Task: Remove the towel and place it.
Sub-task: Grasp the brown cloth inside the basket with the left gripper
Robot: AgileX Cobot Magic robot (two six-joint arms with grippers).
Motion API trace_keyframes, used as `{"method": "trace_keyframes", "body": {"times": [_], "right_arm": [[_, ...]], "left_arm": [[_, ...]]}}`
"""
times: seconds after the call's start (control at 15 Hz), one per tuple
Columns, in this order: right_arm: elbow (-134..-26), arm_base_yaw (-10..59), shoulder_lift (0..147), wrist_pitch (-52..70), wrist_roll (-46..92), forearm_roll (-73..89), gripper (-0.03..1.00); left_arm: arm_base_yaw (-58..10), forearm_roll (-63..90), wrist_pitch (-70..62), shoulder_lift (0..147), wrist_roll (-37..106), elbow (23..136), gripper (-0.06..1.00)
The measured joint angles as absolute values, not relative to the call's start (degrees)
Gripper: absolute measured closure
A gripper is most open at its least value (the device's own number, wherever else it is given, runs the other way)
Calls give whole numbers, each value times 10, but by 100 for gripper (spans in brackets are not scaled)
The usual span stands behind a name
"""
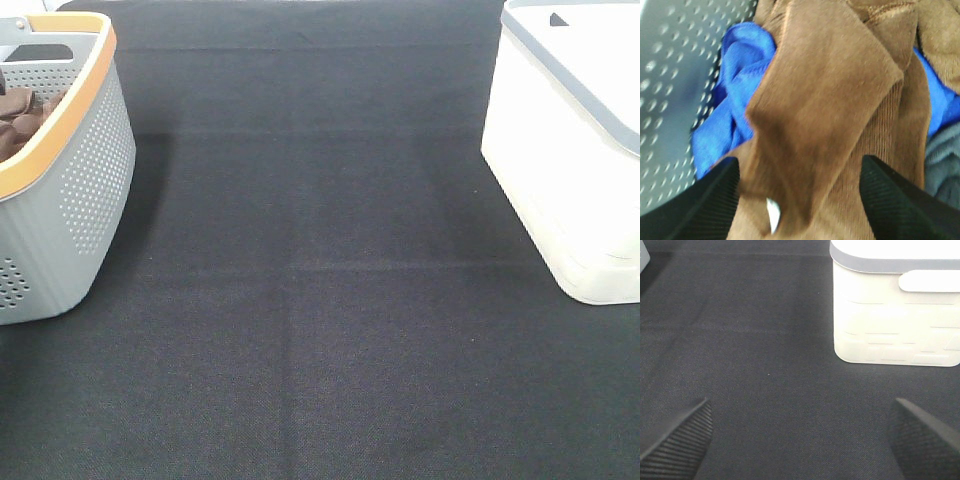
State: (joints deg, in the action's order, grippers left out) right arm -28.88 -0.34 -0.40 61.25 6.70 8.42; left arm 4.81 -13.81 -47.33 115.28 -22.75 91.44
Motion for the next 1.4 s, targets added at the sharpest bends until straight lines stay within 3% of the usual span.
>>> {"method": "trace_keyframes", "body": {"times": [0.33,0.4,0.67,0.73,1.4], "right_arm": [[-289,-3,-4,612,67,84,8],[-289,-3,-4,612,67,84,8],[-289,-3,-4,612,67,85,8],[-289,-3,-4,612,67,85,8],[-289,-3,-4,612,67,85,8]], "left_arm": [[48,-127,-463,1183,-219,939,39],[48,-123,-463,1185,-211,939,46],[48,-115,-463,1186,-184,939,91],[48,-115,-463,1186,-179,939,94],[48,-77,-484,1057,-173,939,94]]}}
